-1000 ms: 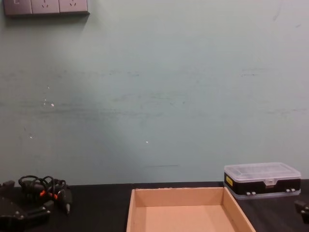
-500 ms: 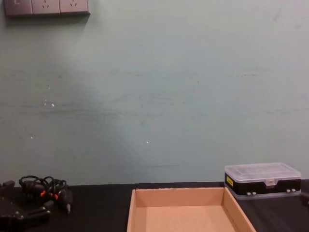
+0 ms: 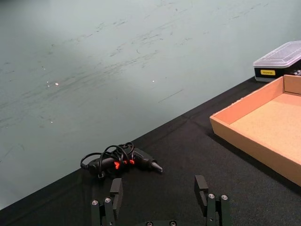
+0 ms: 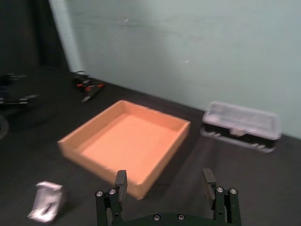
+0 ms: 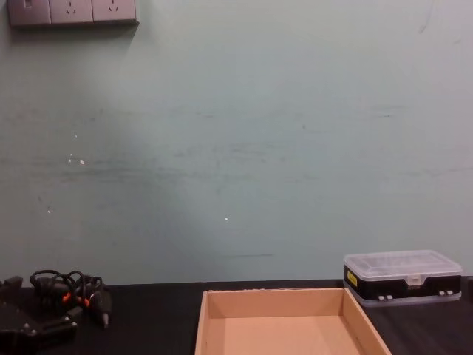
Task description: Use one hand to pick up the angle iron from the table and place it into the box.
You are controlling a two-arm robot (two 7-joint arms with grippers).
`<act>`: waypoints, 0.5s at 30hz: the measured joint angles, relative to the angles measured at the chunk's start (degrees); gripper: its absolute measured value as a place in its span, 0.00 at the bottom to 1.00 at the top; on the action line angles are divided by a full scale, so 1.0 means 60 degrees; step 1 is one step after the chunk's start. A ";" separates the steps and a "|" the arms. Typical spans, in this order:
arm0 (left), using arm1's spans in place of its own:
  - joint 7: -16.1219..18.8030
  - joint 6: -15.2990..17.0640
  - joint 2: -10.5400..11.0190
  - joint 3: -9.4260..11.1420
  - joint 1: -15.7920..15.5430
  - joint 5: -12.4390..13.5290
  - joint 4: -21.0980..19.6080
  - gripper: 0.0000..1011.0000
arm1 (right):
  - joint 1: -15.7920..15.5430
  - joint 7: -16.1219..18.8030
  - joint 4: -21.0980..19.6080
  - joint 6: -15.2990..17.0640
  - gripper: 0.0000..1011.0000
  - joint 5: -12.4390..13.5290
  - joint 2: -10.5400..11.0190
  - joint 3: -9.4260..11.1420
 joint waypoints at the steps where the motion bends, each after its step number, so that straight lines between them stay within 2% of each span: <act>1: 0.0000 0.0000 0.0000 -0.0001 0.0000 0.0000 0.0000 0.99 | -0.0062 0.0111 -0.0133 0.0177 0.99 0.0148 0.0043 0.0056; 2: 0.0000 0.0000 0.0000 -0.0001 0.0001 0.0000 0.0000 0.99 | -0.0150 0.0300 -0.0320 0.0496 0.99 0.0402 0.0118 0.0138; 7: 0.0000 0.0000 0.0000 0.0000 0.0000 0.0000 0.0000 0.99 | -0.0262 0.0792 -0.0629 0.1350 0.99 0.1057 0.0273 0.0207; 8: 0.0000 0.0000 0.0000 0.0000 0.0000 0.0000 0.0000 0.99 | -0.0272 0.0907 -0.0677 0.1576 0.99 0.1258 0.0321 0.0159; 12: 0.0000 0.0000 0.0000 0.0000 0.0001 0.0000 0.0000 0.99 | -0.0265 0.1070 -0.0719 0.2007 0.99 0.1605 0.0427 -0.0052; 15: 0.0000 0.0000 0.0000 -0.0001 0.0001 0.0000 0.0000 0.99 | -0.0231 0.1132 -0.0725 0.2218 0.99 0.1729 0.0495 -0.0263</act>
